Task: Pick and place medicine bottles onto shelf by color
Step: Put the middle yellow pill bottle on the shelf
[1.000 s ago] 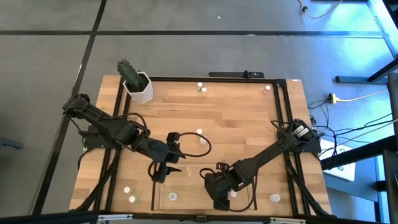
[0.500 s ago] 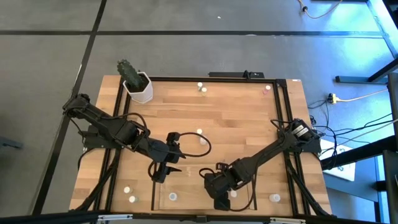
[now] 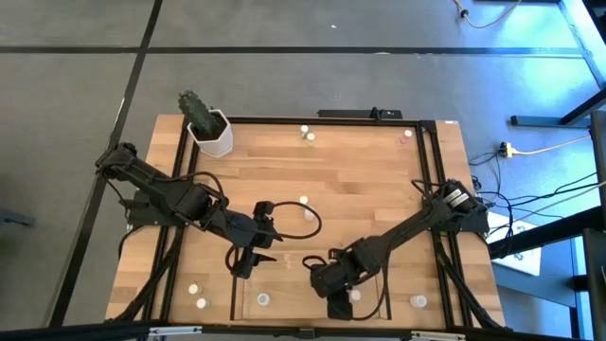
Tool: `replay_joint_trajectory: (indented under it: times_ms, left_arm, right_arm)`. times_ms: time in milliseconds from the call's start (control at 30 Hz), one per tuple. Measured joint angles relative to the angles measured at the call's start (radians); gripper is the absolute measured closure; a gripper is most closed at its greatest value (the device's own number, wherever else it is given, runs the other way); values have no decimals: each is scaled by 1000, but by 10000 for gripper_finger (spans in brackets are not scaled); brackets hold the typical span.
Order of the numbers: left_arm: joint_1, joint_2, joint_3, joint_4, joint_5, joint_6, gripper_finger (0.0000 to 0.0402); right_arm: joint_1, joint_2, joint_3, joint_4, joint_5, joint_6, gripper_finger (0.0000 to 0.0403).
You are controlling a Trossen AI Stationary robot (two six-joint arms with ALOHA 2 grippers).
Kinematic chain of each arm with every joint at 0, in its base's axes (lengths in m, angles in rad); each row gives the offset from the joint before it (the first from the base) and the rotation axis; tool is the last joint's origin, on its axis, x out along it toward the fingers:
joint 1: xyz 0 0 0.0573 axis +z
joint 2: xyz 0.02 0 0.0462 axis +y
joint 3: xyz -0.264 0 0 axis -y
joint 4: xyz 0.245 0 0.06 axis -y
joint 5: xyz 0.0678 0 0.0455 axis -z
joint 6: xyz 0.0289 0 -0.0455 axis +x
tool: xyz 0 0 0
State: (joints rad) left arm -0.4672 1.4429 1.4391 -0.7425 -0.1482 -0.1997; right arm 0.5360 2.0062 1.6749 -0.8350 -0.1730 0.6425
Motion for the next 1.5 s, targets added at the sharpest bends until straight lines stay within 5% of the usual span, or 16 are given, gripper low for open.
replay_joint_trajectory:
  times_ms: [233, 667, 1100, 1500]
  left_arm:
    - [0, 0, 0, -10, 0, -3, 171]
    - [17, 0, 0, -55, -1, -59, 171]
    - [120, 0, 0, -88, -34, -104, 171]
    - [282, 28, 0, -78, -16, 42, 171]
  right_arm:
    - [-10, -49, 2, -29, 31, -25, 234]
    - [-45, -186, 2, -43, 291, 51, 234]
    - [-154, -256, 2, -131, 296, -99, 234]
    - [-243, -302, 1, -261, 337, -275, 234]
